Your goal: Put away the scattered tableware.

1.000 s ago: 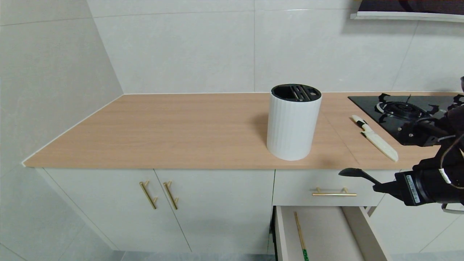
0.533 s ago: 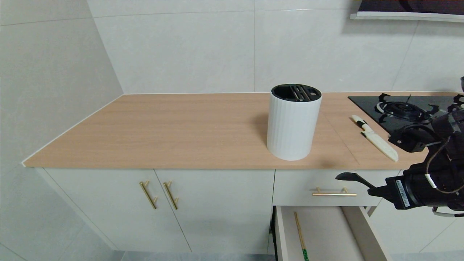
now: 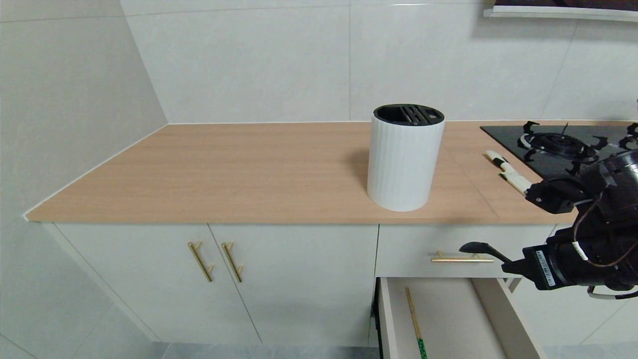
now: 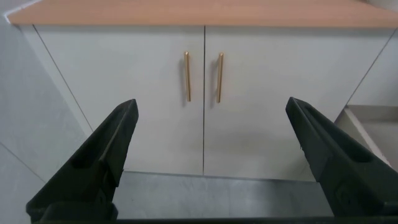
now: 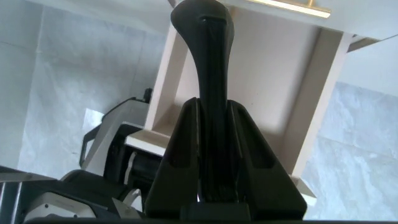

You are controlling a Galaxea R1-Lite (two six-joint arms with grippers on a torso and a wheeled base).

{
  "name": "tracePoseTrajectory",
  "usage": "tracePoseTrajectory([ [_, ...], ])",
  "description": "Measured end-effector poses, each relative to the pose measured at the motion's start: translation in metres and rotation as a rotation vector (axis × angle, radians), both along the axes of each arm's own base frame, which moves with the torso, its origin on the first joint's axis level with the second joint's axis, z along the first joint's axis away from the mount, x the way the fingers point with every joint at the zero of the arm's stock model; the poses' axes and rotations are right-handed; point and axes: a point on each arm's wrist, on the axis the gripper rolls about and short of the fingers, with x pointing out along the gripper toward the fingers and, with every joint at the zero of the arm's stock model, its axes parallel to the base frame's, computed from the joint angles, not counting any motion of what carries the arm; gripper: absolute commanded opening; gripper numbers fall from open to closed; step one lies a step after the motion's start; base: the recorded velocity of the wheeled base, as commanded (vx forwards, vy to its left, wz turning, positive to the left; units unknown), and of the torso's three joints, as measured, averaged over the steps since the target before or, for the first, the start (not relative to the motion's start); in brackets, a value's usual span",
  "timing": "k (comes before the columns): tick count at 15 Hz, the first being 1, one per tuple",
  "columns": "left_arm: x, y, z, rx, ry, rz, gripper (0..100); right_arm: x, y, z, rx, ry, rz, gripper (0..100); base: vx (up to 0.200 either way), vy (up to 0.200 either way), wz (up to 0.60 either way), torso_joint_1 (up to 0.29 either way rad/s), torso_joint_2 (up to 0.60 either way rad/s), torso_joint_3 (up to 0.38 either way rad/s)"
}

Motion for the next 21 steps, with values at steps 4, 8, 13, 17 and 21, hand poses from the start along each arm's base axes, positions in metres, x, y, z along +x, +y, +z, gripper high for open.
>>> tracePoseTrajectory([
  [4, 0.0000, 0.0000, -0.0001, 0.000, 0.000, 0.000, 100, 0.0014, 0.0005, -0.0018, -0.002, 0.008, 0.000, 0, 0.000, 0.000, 0.00, -0.209, 0.50, 0.279],
  [8, 0.0000, 0.0000, 0.0000, 0.000, 0.000, 0.000, 100, 0.0032, 0.0010, -0.0042, -0.006, 0.018, -0.001, 0, 0.000, 0.000, 0.00, -0.194, 0.47, 0.288],
  [13, 0.0000, 0.0000, 0.0000, 0.000, 0.000, 0.000, 100, 0.0046, 0.0015, -0.0059, -0.008, 0.025, -0.001, 0, 0.000, 0.000, 0.00, -0.166, 0.46, 0.294],
  [17, 0.0000, 0.0000, -0.0001, 0.000, 0.001, 0.001, 100, 0.0060, 0.0019, -0.0078, -0.010, 0.032, -0.001, 0, 0.000, 0.000, 0.00, -0.129, 0.45, 0.315],
  [21, 0.0000, 0.0000, 0.0000, 0.000, 0.000, 0.000, 100, 0.0065, 0.0022, -0.0085, -0.011, 0.035, 0.000, 0, 0.000, 0.000, 0.00, -0.040, 0.17, 0.117],
])
